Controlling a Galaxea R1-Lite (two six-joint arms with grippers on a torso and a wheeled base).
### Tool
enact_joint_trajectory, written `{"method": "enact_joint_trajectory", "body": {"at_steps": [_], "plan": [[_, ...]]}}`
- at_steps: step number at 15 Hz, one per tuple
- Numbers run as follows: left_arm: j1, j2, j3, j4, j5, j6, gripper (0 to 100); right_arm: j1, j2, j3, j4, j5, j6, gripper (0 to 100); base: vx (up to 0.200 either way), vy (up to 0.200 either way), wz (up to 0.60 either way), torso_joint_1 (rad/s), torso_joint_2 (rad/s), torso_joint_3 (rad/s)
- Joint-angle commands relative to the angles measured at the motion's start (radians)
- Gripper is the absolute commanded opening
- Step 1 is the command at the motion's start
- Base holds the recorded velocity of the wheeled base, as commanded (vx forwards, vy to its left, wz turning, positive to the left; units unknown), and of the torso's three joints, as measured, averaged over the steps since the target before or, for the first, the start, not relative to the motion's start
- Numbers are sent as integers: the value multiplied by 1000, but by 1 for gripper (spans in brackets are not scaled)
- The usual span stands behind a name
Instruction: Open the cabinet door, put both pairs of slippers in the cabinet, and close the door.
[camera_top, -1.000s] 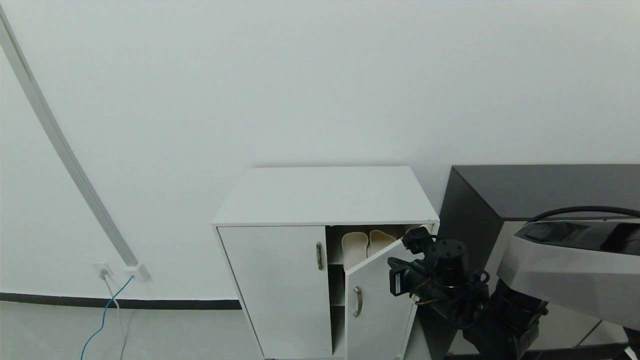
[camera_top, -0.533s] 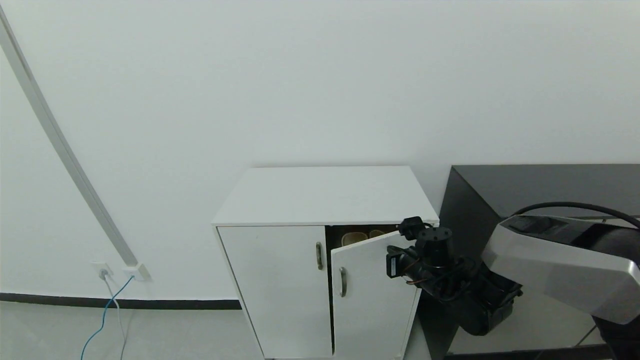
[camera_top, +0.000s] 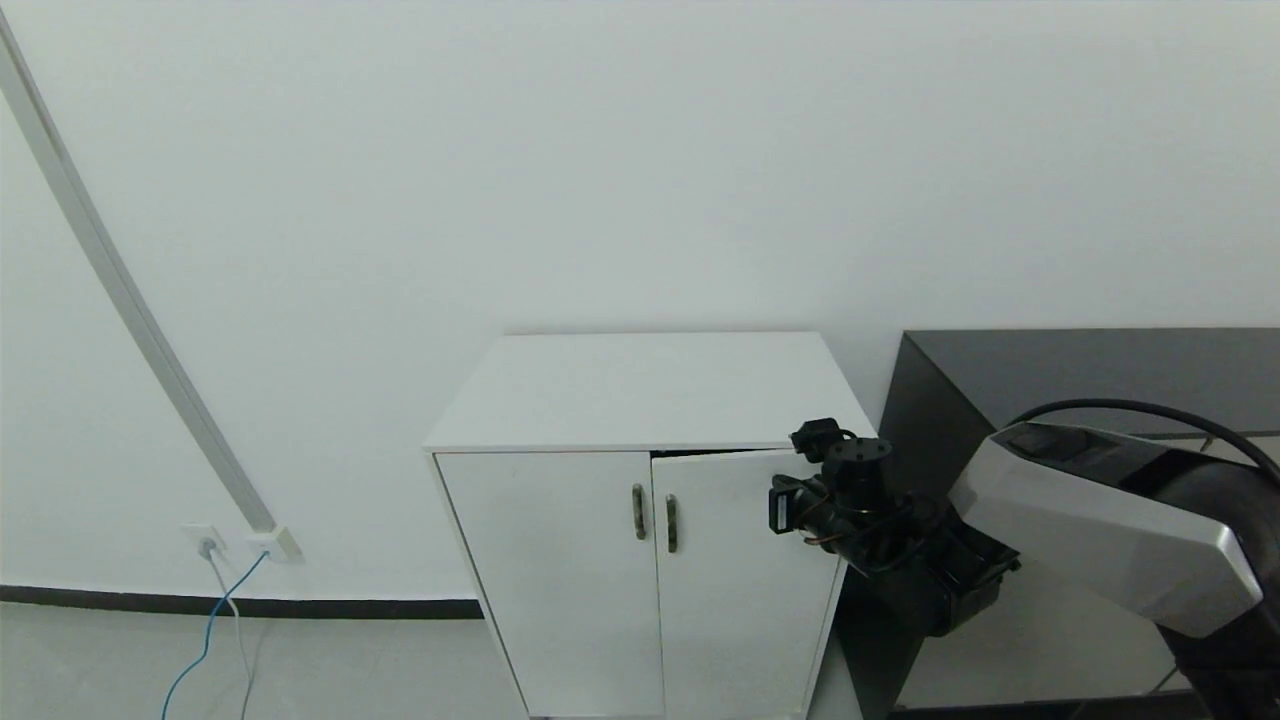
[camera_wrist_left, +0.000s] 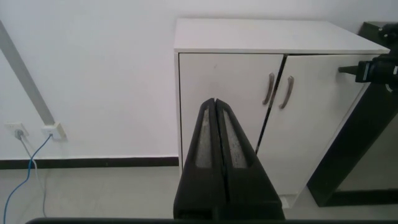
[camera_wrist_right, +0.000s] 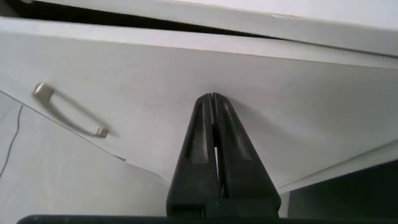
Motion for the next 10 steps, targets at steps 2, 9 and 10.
{"method": "enact_joint_trajectory", "body": {"at_steps": [2,9,10], "plan": [[1,2,0,0,0,0,0,-12,2,-27,8,0,-2,0,0,0,0,0,0,0],[1,2,0,0,0,0,0,-20,2,-46,19,0,-2,0,0,0,0,0,0,0],[1,2,0,0,0,0,0,-18,-4,-38,17,0,-2,0,0,0,0,0,0,0]]}}
